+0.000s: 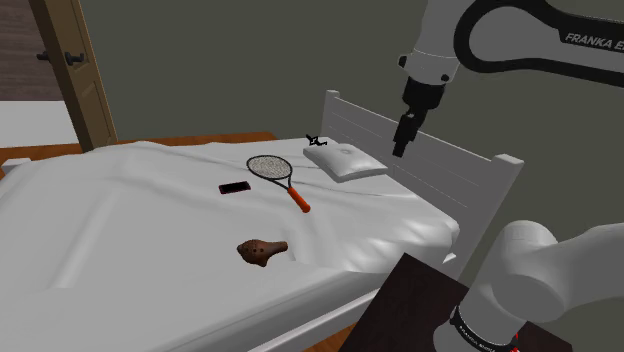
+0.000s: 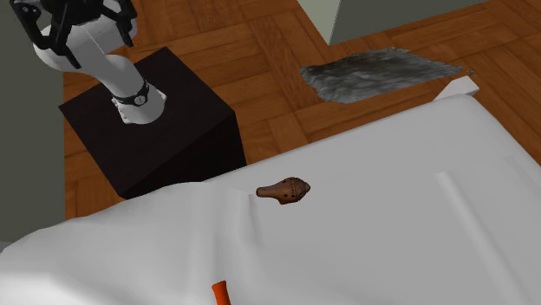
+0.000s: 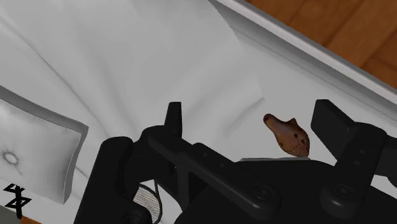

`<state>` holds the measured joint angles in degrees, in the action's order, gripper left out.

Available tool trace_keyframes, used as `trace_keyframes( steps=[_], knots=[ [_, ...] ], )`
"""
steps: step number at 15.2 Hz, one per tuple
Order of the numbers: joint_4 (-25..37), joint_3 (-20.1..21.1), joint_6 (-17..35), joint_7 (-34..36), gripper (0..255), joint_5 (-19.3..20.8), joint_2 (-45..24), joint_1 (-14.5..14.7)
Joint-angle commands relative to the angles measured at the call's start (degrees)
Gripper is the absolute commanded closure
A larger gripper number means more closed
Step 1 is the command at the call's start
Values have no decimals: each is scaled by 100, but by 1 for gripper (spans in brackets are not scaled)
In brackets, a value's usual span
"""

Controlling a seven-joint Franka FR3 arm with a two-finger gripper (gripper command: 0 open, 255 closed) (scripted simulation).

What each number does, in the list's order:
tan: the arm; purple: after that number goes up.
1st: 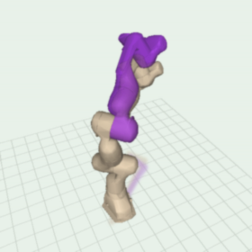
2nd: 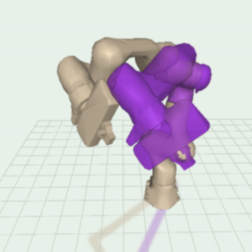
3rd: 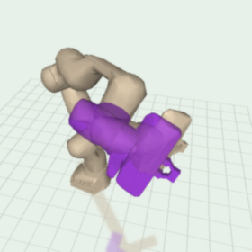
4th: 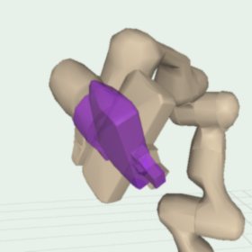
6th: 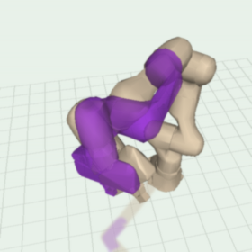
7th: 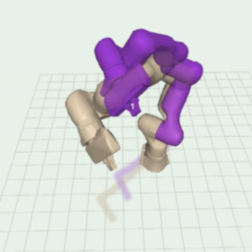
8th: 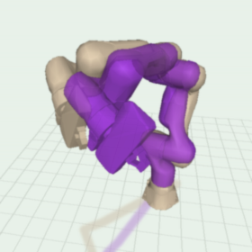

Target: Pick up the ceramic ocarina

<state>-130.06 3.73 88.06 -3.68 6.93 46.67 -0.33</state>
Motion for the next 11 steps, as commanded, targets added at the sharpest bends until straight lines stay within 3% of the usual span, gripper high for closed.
trace_keyframes(
  steps=[1,11],
  knots=[
    [0,0,0,0,0,0,0,0],
    [-445,-251,1755,-726,0,-11,-1436,298]
  ],
)
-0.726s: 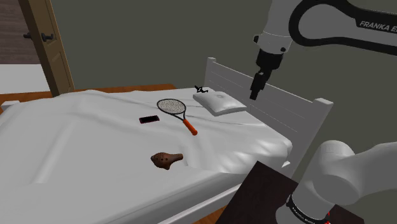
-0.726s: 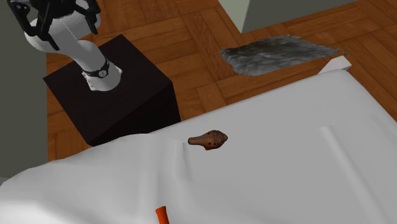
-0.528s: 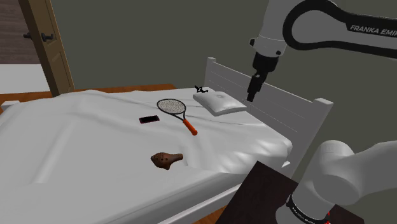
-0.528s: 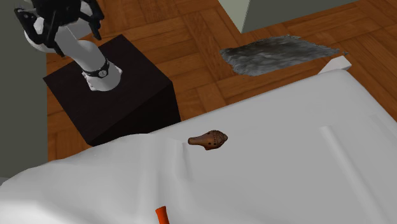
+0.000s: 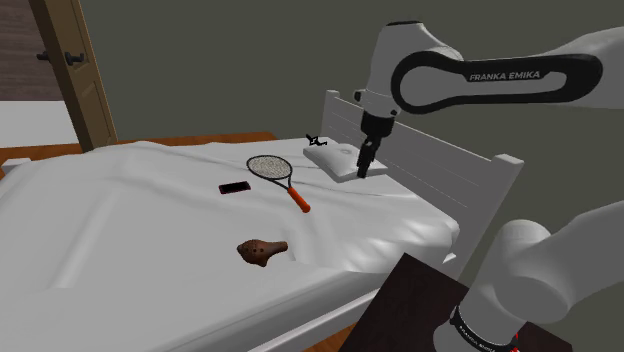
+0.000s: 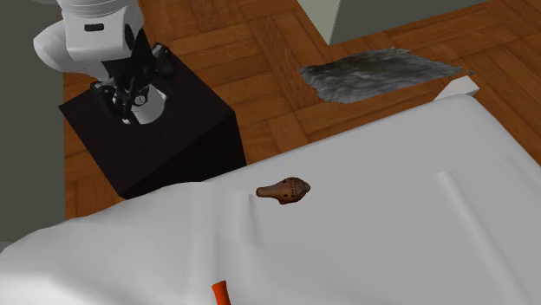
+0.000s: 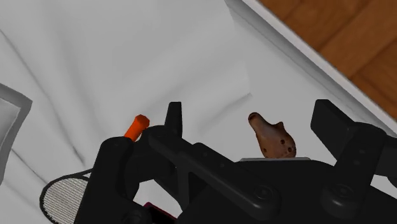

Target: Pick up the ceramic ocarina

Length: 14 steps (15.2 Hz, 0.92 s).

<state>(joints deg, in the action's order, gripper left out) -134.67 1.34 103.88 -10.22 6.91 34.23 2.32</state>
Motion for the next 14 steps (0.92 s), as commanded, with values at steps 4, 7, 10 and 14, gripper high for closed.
trace_keyframes(
  steps=[4,7,10,14],
  knots=[
    [33,-72,813,-371,0,-41,-908,147],
    [118,-96,1256,-601,0,-78,-1481,227],
    [261,-103,1659,-833,0,-123,-2075,305],
    [537,-80,2128,-1143,0,-194,-2887,398]
  ],
)
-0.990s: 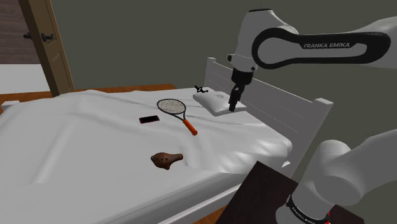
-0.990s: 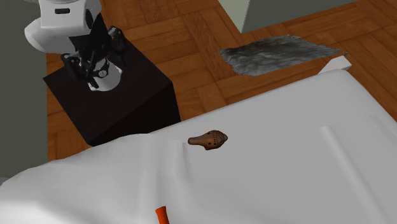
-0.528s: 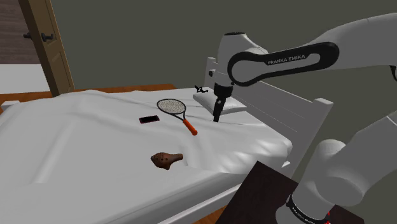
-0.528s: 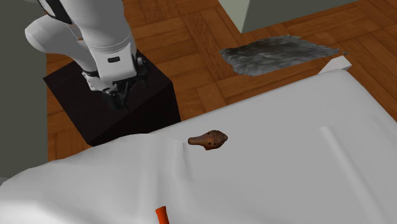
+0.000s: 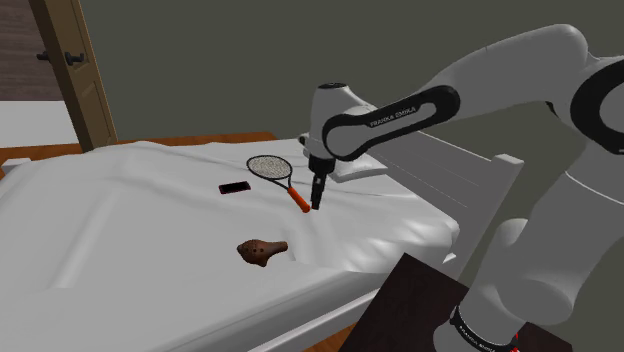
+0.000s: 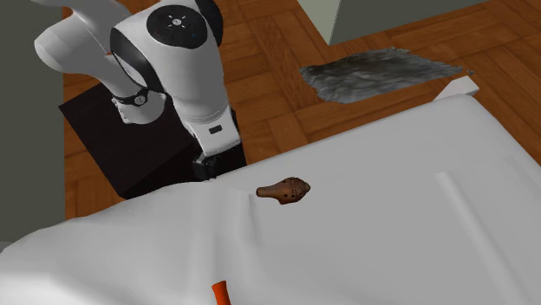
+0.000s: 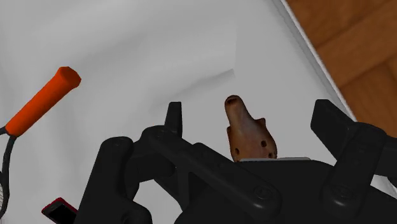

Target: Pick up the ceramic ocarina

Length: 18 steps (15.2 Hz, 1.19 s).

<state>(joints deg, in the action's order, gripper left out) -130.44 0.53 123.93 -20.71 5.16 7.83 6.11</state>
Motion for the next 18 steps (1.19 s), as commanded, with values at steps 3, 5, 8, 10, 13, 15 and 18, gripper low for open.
trace_keyframes(
  steps=[3,5,8,10,13,15,18],
  knots=[
    [381,43,419,-323,0,-70,-863,78],
    [586,82,588,-471,0,-99,-1275,113],
    [932,155,800,-682,0,-129,-1891,160],
    [1189,211,914,-815,0,-138,-2301,190],
    [1610,298,1045,-1001,0,-131,-2914,239],
    [1916,358,1105,-1118,0,-114,-3322,275],
    [2065,378,1240,-1163,0,-89,-3629,300]
  ],
)
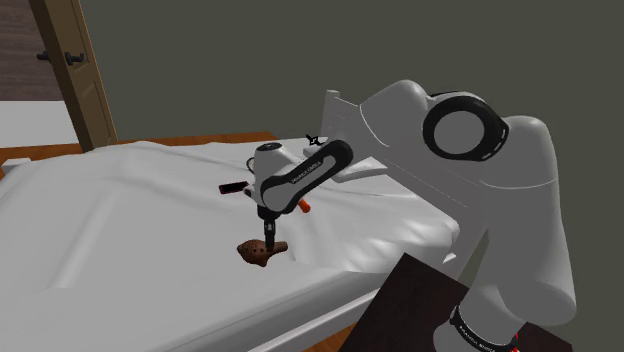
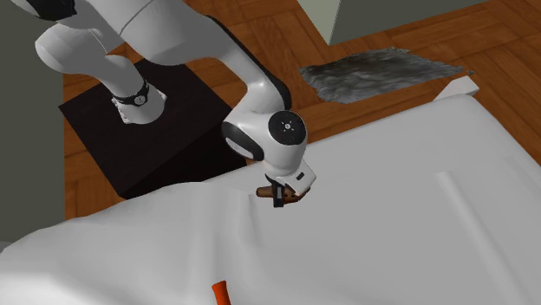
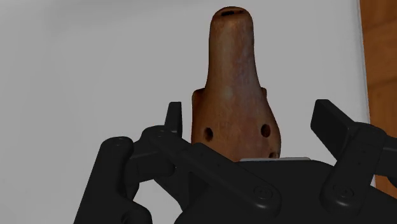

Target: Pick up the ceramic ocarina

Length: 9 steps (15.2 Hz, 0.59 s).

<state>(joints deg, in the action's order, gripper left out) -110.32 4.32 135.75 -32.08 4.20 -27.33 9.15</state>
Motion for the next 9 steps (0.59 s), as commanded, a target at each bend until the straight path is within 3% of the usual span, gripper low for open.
trace_keyframes(
  steps=[1,8,9],
  knots=[
    [53,-4,114,-21,0,14,-167,-1],
    [64,-26,365,2,0,45,-429,14],
    [67,-26,363,3,255,45,-431,15]
  ],
)
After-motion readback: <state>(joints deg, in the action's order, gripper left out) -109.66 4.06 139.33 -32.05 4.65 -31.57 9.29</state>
